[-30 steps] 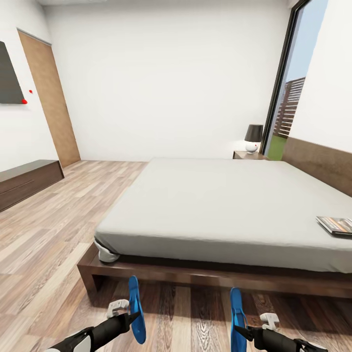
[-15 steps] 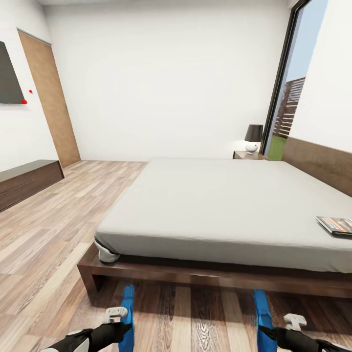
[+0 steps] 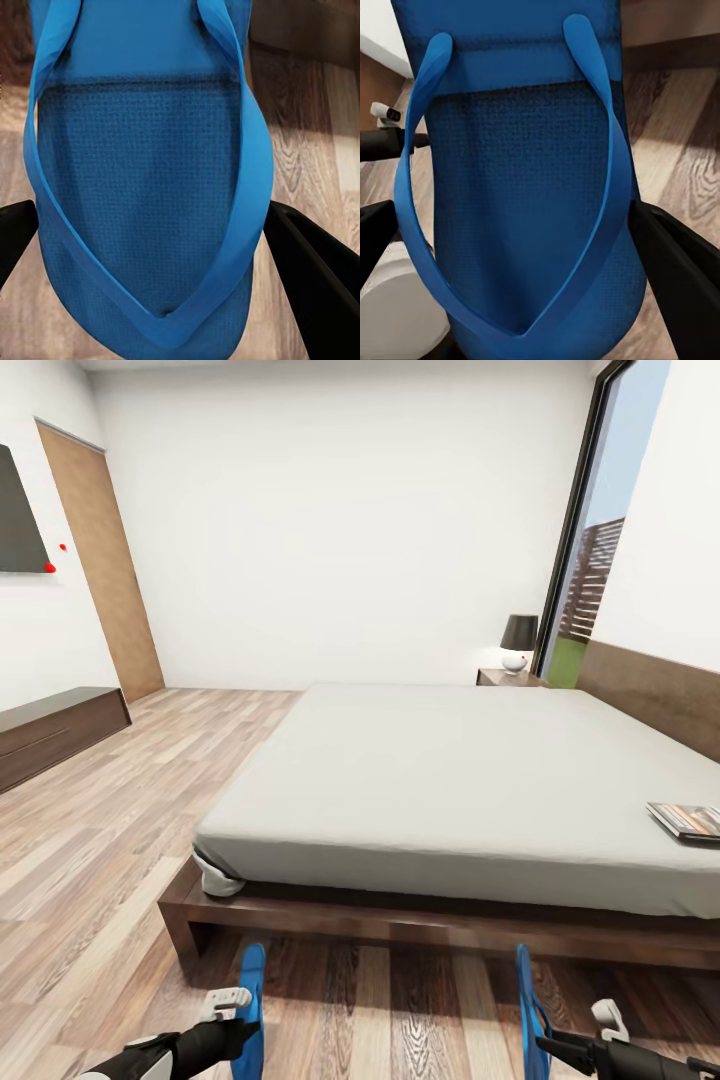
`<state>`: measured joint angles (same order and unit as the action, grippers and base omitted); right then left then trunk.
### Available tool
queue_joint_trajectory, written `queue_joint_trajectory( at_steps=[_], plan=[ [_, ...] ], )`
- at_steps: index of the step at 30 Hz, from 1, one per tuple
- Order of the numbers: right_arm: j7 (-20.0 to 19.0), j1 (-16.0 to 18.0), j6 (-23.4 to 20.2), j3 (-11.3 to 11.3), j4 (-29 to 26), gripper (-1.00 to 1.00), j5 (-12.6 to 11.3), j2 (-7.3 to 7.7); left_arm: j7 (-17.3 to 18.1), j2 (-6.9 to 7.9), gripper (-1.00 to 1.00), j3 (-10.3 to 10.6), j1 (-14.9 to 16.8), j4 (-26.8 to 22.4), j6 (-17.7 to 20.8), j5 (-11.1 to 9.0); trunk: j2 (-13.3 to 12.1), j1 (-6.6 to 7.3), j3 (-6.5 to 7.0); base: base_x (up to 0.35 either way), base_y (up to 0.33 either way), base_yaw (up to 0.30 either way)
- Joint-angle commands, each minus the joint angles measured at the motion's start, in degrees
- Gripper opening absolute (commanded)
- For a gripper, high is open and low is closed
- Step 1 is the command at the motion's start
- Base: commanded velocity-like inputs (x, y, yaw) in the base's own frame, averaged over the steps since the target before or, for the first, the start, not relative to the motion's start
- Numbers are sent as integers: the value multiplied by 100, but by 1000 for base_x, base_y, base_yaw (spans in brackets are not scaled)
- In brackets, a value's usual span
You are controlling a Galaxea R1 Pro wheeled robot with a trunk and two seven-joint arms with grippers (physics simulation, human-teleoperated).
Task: In the bedroom, move the book from the bed onto either nightstand, and place the two sandals side by side next to the bed.
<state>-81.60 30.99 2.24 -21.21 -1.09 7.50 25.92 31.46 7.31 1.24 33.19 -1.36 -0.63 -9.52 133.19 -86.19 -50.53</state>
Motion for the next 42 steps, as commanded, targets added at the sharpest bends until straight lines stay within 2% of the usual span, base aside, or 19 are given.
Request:
queue_joint_trajectory(
  at_steps=[1, 3, 15, 17, 19, 21, 22, 25, 29, 30, 31, 36, 42],
  plan=[
    [-39, 3, 22, -51, 0, -100, 58, 5, 20, 6, -100, 16, 4, 3, -7, -38, 2, 1, -6, 0, 0, 0],
    [-56, 3, 23, -42, -1, -100, 58, 7, 14, 12, -100, 11, 4, -1, -7, -40, 2, 1, -6, 0, 0, 0],
    [-59, 3, 27, -32, 1, -100, 62, 9, 0, 10, -100, 7, 4, -5, -16, -41, 484, -262, -221, 0, 0, 0],
    [-58, 3, 30, -32, 0, -100, 64, 11, -5, 8, -100, 7, 4, -5, -19, -41, 484, -262, -221, 0, 0, 0],
    [-58, 3, 31, -32, -2, -100, 64, 10, -163, 8, -100, 6, 4, -59, -20, -41, 484, -262, -221, 0, 0, 0],
    [-58, 3, 31, -32, -4, -100, 65, 9, -727, -4, -100, 7, 4, -429, 52, -41, 484, -262, -221, 0, 0, 0],
    [-58, 3, 29, -32, -4, -100, 66, 9, -898, -8, -100, 7, 4, -599, 158, -40, 484, -262, -221, 0, 0, 0],
    [-58, 3, 31, -32, -3, -100, 64, 10, -1360, -17, -100, 10, 9, -1417, 1178, -20, 484, -262, -221, 0, 0, 0],
    [-57, 3, 36, -32, -4, -100, 67, 11, -1962, -28, -100, 35, 12, -2215, 2189, 7, 484, -262, -221, 0, 0, 0],
    [-58, 3, 35, -32, -5, -100, 67, 10, -2217, -37, -100, 69, 12, -2337, 2424, 64, 484, -262, -221, 0, 0, 0],
    [-58, 3, 33, -32, -5, -100, 67, 10, -2410, -46, -100, 132, 12, -2400, 2559, 217, 484, -262, -221, 0, 0, 0],
    [-50, 3, 40, -32, -5, -100, 67, 10, -2612, -57, -100, 275, 13, -2418, 2715, 1343, 484, -262, -221, 0, 0, 0],
    [-49, 3, 40, -32, -5, -100, 67, 9, -2593, -60, -100, 302, 13, -2184, 2849, 1470, 484, -262, -221, 0, 0, 0]
  ],
)
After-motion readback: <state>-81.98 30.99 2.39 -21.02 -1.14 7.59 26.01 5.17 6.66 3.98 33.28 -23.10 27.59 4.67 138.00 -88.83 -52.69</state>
